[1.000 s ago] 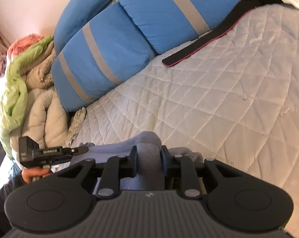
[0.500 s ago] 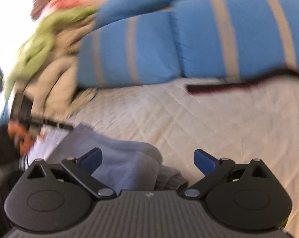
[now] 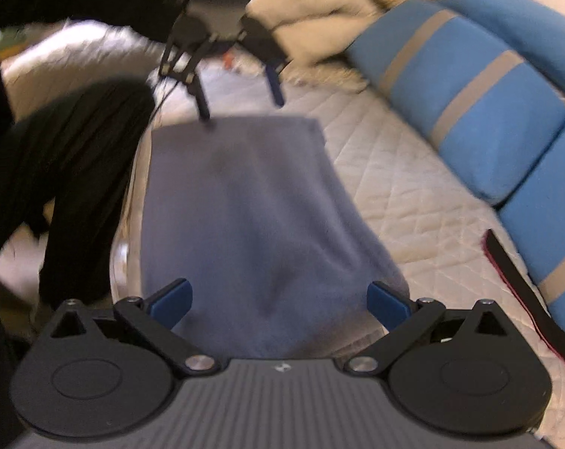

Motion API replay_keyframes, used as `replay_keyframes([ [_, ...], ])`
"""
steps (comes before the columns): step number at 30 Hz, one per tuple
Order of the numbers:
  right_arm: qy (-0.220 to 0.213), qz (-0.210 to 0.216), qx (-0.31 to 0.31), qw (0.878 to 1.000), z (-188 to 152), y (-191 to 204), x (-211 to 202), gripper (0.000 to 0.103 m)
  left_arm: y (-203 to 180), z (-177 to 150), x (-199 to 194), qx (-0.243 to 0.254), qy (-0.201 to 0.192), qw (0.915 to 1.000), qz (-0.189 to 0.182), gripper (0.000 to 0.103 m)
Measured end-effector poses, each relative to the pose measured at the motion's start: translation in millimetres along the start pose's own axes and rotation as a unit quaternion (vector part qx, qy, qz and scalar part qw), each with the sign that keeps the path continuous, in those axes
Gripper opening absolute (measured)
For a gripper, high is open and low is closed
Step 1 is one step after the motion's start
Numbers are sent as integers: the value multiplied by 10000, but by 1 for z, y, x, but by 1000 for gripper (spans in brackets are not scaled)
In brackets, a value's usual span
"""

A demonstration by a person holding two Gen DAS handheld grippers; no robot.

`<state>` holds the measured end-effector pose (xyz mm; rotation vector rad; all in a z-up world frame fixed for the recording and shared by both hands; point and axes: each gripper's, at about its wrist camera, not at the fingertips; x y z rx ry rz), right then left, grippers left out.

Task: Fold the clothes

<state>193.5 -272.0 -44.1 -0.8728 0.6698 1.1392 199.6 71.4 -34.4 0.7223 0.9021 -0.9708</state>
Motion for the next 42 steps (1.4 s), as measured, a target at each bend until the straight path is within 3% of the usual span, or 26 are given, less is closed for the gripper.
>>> replay_keyframes([
  [3, 331, 88, -340, 9988, -8, -3, 16, 103, 1, -6, 22, 255, 299, 9992, 64, 97],
  [5, 272, 184, -368, 9988, -15, -6, 23, 103, 3, -11, 29, 200, 267, 9994, 21, 102],
  [12, -63, 485, -111, 9987, -34, -17, 27, 103, 4, -18, 27, -85, 168, 9998, -35, 103],
  [24, -75, 239, 105, 9996, -32, -15, 22, 103, -7, -24, 14, -507, 111, 9986, 133, 103],
  [28, 43, 150, 392, 9991, -36, -14, 11, 103, -9, -33, -1, -934, 84, 9955, 167, 103],
  [31, 54, -26, 609, 9981, -40, -8, 0, 103, -11, -41, -18, -1378, -124, 9902, 206, 103],
  [35, -238, -176, 993, 9946, -44, 2, -16, 103, -15, -48, -33, -1745, -370, 9838, 166, 103],
  [39, -308, -287, 839, 9956, -44, 24, -11, 103, -8, -54, -32, -2571, -456, 9653, -62, 103],
  [42, 68, -488, 336, 9982, -46, 40, 2, 103, -2, -58, -32, -3178, -518, 9464, -234, 103],
])
Point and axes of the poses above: each gripper's, at about its wrist camera, not at the fingertips, and x roughly the way its jaws point, y to its left, z to its top, and after that the axes turned 11 degrees about y, right-handed
